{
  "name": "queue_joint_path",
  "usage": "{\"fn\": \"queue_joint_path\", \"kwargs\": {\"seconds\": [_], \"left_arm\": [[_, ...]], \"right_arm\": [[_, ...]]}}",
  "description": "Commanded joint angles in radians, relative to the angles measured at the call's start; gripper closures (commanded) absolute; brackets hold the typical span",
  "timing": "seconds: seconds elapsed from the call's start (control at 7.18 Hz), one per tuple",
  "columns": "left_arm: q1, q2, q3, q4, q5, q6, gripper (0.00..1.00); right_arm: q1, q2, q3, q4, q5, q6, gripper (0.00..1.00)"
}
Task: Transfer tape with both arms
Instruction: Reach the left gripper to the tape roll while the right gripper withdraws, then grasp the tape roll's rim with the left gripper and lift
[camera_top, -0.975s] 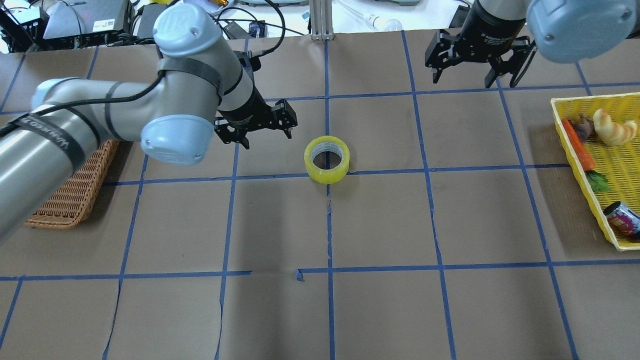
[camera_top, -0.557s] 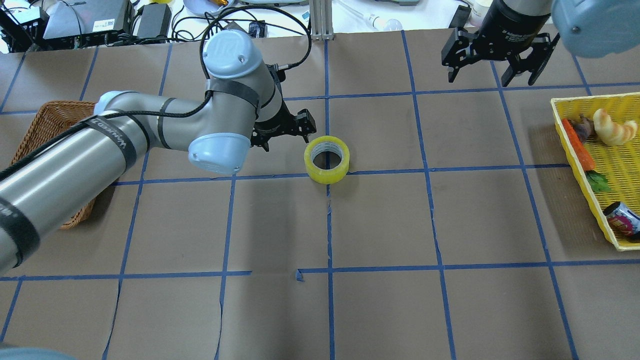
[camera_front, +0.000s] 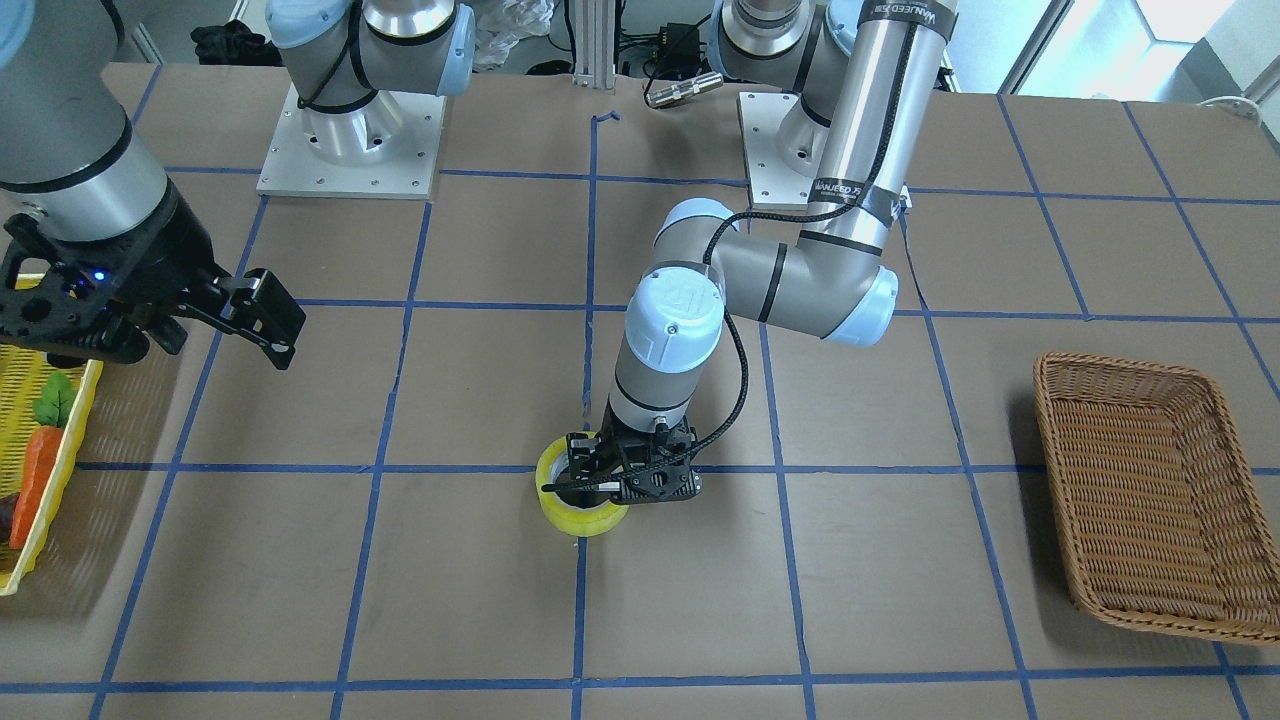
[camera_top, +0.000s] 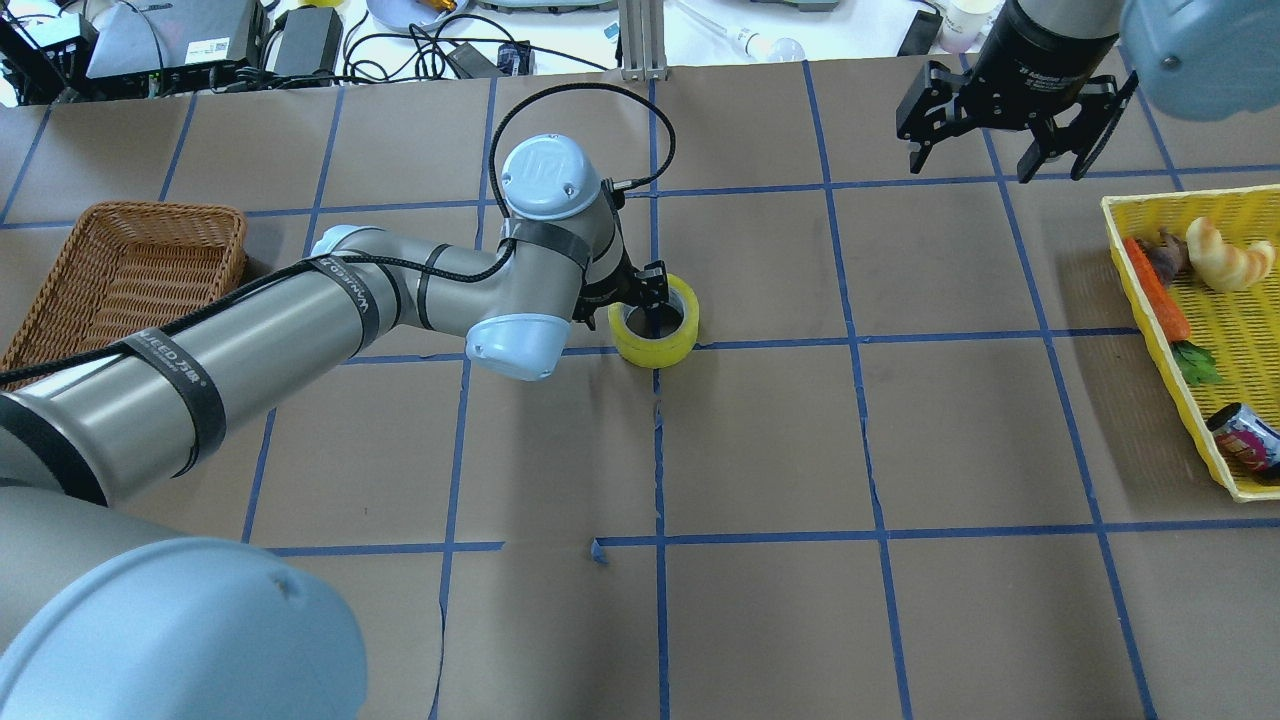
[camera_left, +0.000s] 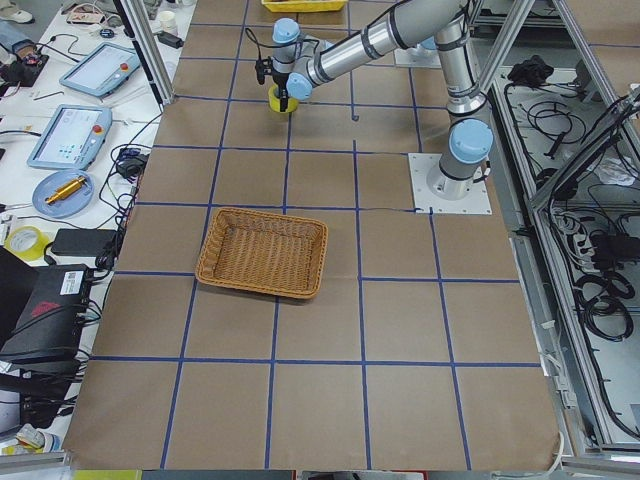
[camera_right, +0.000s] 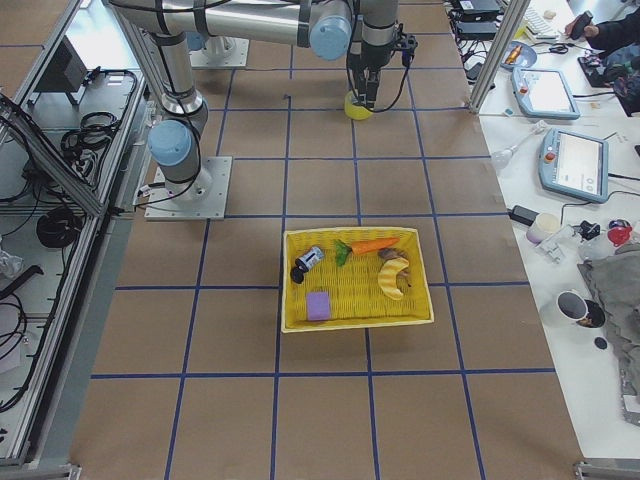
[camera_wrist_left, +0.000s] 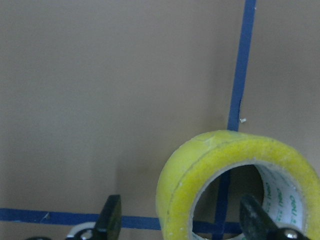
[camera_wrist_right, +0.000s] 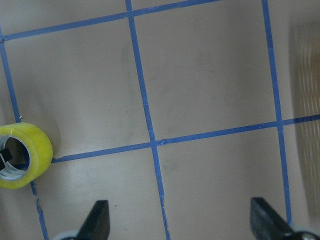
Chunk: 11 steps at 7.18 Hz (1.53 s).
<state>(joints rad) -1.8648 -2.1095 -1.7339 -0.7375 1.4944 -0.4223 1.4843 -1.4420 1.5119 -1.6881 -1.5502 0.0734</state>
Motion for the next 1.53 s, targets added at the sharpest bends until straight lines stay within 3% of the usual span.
{"fn": "queue_joint_path", "kwargs": {"seconds": [0.0, 0.42, 0.84, 1.11, 1.39], "left_arm": [[-0.008, 0.012, 0.002, -0.038, -0.003, 0.025, 1.0], [0.024, 0.067, 0.026, -0.1, 0.0, 0.069, 1.0], [0.269, 0.204, 0.224, -0.58, 0.007, 0.458, 1.0], [0.421, 0.235, 0.26, -0.654, 0.012, 0.542, 1.0], [0.627, 0.246, 0.238, -0.704, 0.014, 0.859, 1.0]], "right_arm": [[0.001, -0.011, 0.011, -0.002, -0.001, 0.0, 0.0], [0.001, -0.011, 0.022, -0.004, -0.002, 0.0, 0.0], [0.001, -0.012, 0.022, -0.004, -0.002, 0.0, 0.0], [-0.001, -0.012, 0.022, -0.004, -0.005, 0.0, 0.0], [0.001, -0.014, 0.022, -0.004, -0.005, -0.001, 0.0]]}}
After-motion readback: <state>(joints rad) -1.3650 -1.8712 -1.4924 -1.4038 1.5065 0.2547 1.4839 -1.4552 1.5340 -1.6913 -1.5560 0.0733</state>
